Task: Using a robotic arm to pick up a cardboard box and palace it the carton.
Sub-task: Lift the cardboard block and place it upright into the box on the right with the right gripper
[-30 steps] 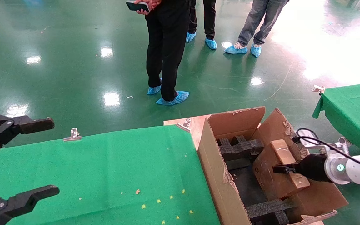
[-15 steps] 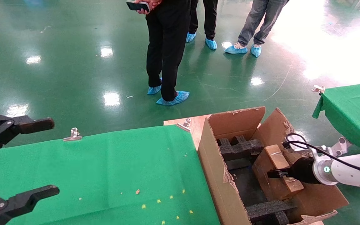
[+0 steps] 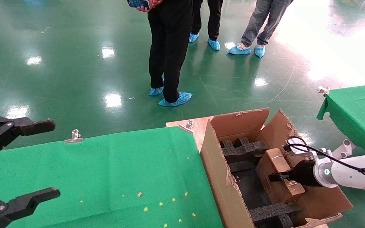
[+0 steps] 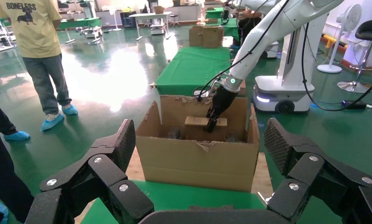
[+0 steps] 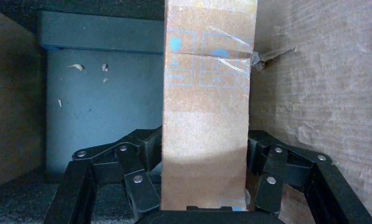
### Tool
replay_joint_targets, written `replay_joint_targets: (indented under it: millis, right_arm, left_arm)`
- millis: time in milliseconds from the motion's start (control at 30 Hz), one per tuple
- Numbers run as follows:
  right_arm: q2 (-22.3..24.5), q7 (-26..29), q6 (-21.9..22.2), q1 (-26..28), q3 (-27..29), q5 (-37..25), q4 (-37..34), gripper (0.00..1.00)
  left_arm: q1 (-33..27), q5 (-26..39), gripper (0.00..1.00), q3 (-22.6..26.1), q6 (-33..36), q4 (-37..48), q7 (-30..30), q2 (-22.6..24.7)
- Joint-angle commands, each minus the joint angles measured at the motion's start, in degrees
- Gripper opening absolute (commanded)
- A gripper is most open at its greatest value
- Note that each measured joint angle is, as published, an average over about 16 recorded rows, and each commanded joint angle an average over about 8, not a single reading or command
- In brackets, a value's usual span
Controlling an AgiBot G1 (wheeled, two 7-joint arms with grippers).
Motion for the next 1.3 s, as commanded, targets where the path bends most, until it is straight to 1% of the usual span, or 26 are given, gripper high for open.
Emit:
replay_joint_targets:
  millis: [33,467,833,1067,1300]
  right_arm:
    - [-0.05,-0.06,-0.02,-0.05,0.04,0.07,-0.05,1.00]
    - [0.42,0.16,-0.18,0.56,0.02,-0.22,0.77,1.00]
    - [1.69,0.06,-0.22,2.81,0.27,-1.29,3.06,1.00]
    - [4.00,-0.13,0.61,7.30,1.32,-3.34,7.39,1.00]
    - [7.43,-1.50,1.60,13.62,3.33,-6.51,16.59,1.00]
  left_arm:
    - [0.00,0.00,1.00,0.00,0.00,0.00,0.00,0.00]
    - [0.00,0.00,1.00,0.00,0.00,0.00,0.00,0.00]
    - [0.00,-0.01,1.00,0.01,0.00,0.01,0.01,0.00]
    - [0.00,-0.01,1.00,0.01,0.00,0.01,0.01,0.00]
    - [0.00,-0.01,1.00,0.01,0.00,0.01,0.01,0.00]
